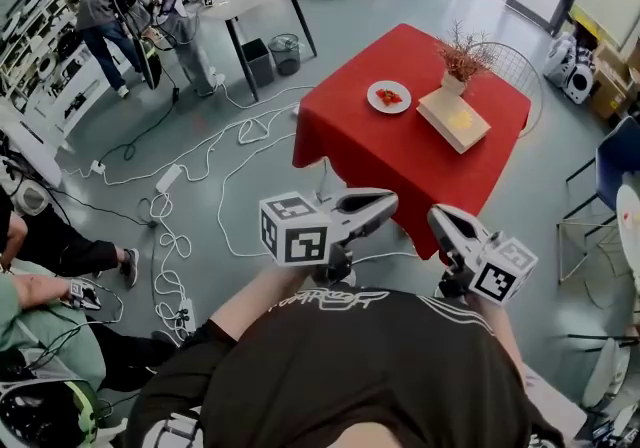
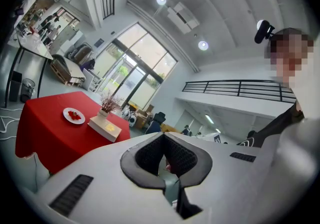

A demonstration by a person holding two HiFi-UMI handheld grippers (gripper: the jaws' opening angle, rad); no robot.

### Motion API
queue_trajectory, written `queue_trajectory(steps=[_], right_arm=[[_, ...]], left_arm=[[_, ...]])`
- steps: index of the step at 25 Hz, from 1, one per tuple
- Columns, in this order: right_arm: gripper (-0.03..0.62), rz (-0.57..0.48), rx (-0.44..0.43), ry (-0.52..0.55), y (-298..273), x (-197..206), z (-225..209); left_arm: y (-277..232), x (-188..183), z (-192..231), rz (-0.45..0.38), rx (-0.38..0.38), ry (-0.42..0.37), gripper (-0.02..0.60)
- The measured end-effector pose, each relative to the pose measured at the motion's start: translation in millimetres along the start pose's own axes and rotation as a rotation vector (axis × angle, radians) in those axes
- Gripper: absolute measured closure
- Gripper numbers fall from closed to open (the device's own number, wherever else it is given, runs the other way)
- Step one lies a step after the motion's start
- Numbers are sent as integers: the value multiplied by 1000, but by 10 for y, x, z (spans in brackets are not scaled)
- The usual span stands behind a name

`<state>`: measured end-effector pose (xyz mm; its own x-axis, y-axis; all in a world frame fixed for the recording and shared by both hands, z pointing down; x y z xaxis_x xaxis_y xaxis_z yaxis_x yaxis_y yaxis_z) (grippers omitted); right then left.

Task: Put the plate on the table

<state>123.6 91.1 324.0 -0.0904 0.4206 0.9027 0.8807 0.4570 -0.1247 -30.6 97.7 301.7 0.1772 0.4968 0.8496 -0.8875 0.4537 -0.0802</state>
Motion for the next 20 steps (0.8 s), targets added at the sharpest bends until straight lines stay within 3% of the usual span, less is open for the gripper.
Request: queue_trajectory(steps=[20], right_arm=[[586, -36, 5, 9, 420, 174, 181]], left_arm=[[-74, 296, -395, 19, -17, -17, 575]])
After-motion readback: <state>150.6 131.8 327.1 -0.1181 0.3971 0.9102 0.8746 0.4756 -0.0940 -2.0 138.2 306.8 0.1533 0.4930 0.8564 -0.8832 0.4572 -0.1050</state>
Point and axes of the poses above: the fingertips, and each gripper's own axes: y backward along the fingers, z to its left, x out of its underside, the point moved 5 cm from there along y, backward along the fingers, and after that the axes turned 4 degrees about z, right-handed, at the moved point
